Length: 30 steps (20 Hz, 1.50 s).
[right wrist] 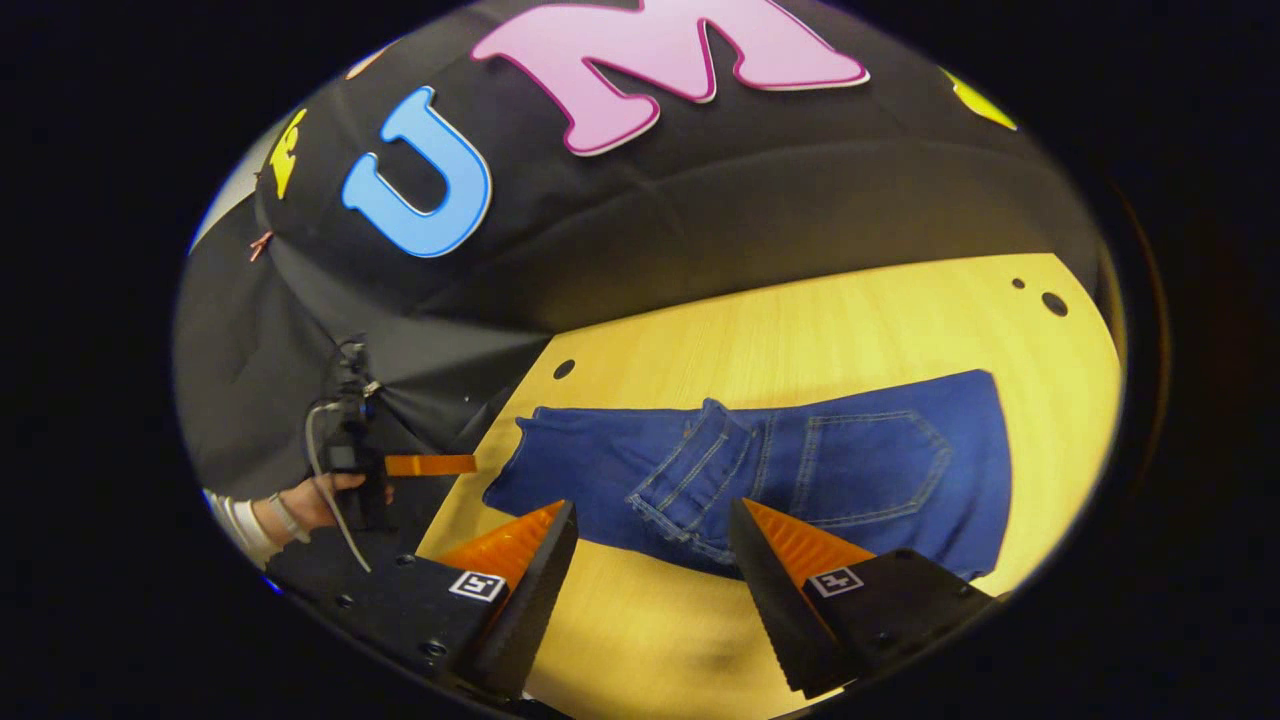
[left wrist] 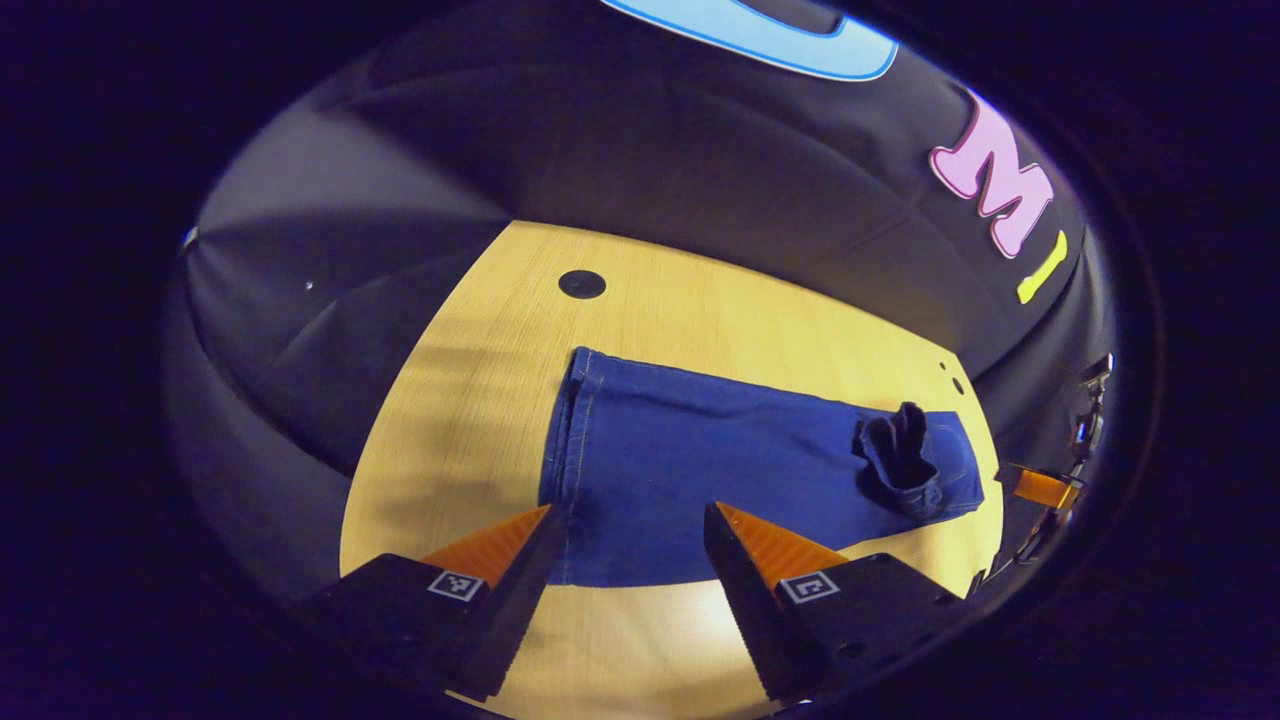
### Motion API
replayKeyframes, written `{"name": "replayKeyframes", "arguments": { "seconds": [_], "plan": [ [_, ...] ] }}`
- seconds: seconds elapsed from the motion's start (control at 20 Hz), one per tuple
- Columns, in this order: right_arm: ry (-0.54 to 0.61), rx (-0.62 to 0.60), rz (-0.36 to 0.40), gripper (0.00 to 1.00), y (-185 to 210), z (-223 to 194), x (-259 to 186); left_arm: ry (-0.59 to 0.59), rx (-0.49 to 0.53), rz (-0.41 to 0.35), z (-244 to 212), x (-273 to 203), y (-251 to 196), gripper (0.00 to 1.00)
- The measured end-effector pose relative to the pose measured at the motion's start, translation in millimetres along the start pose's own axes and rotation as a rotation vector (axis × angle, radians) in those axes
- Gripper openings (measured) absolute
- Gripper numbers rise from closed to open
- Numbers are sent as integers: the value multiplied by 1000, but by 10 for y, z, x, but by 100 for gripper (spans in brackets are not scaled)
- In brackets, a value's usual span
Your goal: Grasp the waist and the cuffs of the jeans and fold them to make the two legs overlap; first hold the waist and fold one-third of the jeans toward the cuffs, then hold the cuffs and fold the remaining one-third in the same direction to finish folding.
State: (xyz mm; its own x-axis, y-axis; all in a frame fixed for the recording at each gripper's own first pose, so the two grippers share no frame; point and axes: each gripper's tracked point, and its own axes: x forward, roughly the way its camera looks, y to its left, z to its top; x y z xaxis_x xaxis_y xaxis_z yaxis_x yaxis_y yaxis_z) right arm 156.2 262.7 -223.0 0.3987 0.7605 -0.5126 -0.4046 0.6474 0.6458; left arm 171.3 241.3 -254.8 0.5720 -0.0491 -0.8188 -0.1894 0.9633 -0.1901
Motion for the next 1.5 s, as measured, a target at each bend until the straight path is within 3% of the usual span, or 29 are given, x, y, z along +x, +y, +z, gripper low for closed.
{"name": "replayKeyframes", "arguments": {
  "seconds": [0.25,0.4,0.45,0.6,0.65,0.8,0.9,1.0,1.25,1.4,1.5],
  "plan": [
    [-48,55,-80,93,-397,147,-504,135,14,102,28,477,394,92],
    [-64,68,-116,93,-572,195,-648,254,-56,118,-127,700,414,90],
    [-66,71,-124,93,-605,207,-699,269,-19,155,-51,661,435,90],
    [-72,84,-128,93,-619,240,-723,353,143,150,-135,675,379,85],
    [-74,90,-125,93,-616,248,-718,381,149,149,-174,694,347,84],
    [-70,102,-117,93,-607,248,-741,391,164,108,-160,747,134,44],
    [-65,98,-116,93,-615,244,-747,397,157,123,-153,753,132,11],
    [-68,91,-114,93,-612,254,-775,401,98,123,-177,701,109,6],
    [-85,80,-109,93,-709,325,-908,297,-13,-15,97,235,-375,6],
    [-100,87,-89,93,-729,388,-969,220,-51,-150,403,-275,-978,6],
    [-111,91,-75,93,-741,426,-1024,179,-18,-232,565,-588,-1460,6]
  ]
}}
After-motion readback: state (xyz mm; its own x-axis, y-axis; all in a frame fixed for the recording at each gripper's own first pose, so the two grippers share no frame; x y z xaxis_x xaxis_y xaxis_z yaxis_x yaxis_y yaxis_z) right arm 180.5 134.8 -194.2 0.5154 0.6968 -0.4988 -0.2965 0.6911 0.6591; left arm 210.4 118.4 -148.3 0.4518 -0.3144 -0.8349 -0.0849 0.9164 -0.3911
